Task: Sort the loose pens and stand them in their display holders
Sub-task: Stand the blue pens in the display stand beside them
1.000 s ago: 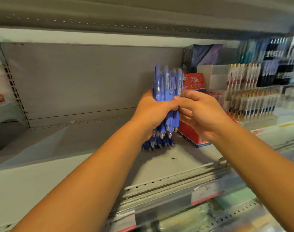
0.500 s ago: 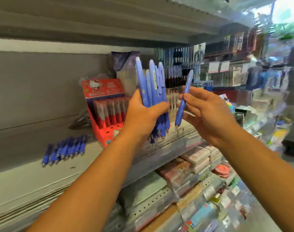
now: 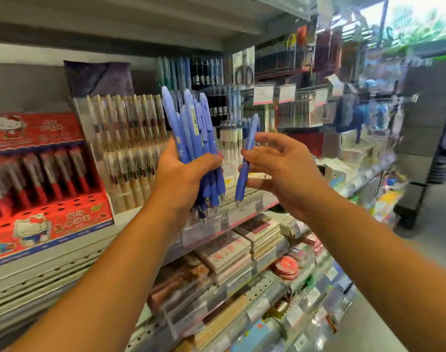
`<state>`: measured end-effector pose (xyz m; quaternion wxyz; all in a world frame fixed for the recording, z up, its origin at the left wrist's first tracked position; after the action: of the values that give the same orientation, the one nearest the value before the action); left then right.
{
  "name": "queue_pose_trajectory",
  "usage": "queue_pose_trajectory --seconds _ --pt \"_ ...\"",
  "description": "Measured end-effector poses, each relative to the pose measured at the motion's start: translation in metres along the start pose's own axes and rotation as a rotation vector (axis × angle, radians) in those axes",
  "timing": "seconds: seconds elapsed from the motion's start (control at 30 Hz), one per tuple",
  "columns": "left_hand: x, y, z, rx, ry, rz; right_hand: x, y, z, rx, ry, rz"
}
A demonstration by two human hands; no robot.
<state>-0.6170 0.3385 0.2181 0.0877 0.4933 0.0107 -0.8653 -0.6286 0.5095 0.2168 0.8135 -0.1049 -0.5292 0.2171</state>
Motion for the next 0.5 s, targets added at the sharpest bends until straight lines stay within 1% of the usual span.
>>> queue_pose_trajectory --seconds 0.13,0.3,0.5 --pt "0.017 0.001 0.037 -0.056 -0.007 0.037 -0.016 0.009 0.048 0.054 0.002 0.018" --pt "0.028 0.016 0.084 -0.159 -0.030 0.081 -0.036 0.002 0.111 0.176 0.040 -0.051" --pt "0.030 0.027 0.117 -0.262 -0.080 0.155 -0.045 -0.016 0.178 0.270 0.140 -0.134"
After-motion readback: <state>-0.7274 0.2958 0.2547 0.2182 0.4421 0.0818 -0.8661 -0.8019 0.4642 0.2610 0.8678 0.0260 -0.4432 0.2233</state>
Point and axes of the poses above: each hand's wrist, its own z-axis towards the middle knuckle, its own y-axis out of the back of the hand, x = y × z, the point moved 7 cm from there along z, towards the middle knuckle, and after that the axes turned 12 degrees about z, right-handed, at the moved point
